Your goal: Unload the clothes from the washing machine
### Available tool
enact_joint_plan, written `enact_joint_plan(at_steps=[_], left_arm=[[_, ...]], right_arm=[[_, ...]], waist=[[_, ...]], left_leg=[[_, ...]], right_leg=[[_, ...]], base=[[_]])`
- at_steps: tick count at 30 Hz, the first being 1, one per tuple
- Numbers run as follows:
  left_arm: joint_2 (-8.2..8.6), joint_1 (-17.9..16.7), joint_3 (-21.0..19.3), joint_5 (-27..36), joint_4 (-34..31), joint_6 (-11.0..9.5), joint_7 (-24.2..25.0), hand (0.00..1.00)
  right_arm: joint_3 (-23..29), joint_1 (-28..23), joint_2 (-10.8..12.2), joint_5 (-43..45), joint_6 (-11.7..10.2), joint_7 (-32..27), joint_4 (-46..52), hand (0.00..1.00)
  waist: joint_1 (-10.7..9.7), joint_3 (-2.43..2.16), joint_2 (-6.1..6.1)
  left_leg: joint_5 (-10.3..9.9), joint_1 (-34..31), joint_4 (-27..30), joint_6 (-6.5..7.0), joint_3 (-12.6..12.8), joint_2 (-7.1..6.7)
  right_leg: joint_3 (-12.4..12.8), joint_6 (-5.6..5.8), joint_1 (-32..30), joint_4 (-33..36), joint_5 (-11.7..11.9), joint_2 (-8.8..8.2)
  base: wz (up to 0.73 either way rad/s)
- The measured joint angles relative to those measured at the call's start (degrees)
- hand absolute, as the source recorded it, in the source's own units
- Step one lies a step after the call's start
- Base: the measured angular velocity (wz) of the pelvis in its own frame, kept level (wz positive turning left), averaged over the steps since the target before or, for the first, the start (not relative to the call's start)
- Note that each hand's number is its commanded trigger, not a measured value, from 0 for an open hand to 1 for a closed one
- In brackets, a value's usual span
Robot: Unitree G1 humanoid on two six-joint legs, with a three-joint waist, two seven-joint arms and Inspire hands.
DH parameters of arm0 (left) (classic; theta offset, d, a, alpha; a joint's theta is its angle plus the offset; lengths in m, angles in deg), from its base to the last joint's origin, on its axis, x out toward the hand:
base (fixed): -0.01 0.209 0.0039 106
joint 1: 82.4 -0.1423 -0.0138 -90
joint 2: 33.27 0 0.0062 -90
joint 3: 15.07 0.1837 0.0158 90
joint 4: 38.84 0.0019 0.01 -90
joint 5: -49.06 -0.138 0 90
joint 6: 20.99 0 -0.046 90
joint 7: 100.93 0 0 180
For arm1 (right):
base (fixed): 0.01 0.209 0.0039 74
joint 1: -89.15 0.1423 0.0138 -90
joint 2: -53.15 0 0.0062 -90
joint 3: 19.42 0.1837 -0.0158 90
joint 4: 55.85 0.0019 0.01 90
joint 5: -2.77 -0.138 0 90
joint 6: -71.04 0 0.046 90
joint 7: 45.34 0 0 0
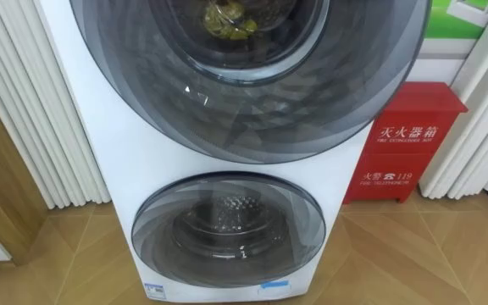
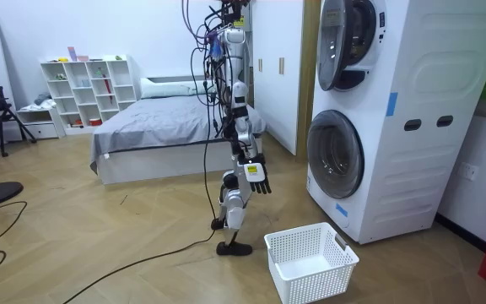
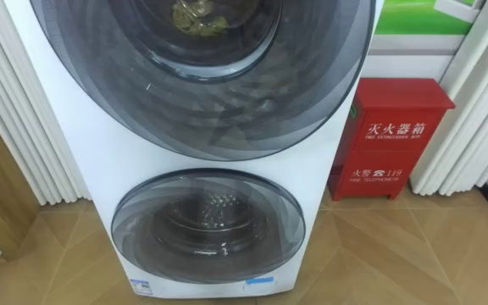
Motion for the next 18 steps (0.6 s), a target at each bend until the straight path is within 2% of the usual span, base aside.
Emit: enact_joint_plan(at_steps=[18], left_arm=[[-0.18, -0.04, 1.02, -0.02, -0.57, 0.11, 0.78, 0.0]], right_arm=[[-0.58, 0.33, -0.01, -0.33, 0.17, 0.69, 0.56, 0.0]], waist=[[0.25, -0.09, 0.21]], left_leg=[[0.0, -0.06, -0.05, 0.0, 0.05, 0.0]], right_leg=[[0.09, 0.01, -0.07, -0.09, -0.01, 0.03]], base=[[0.0]])
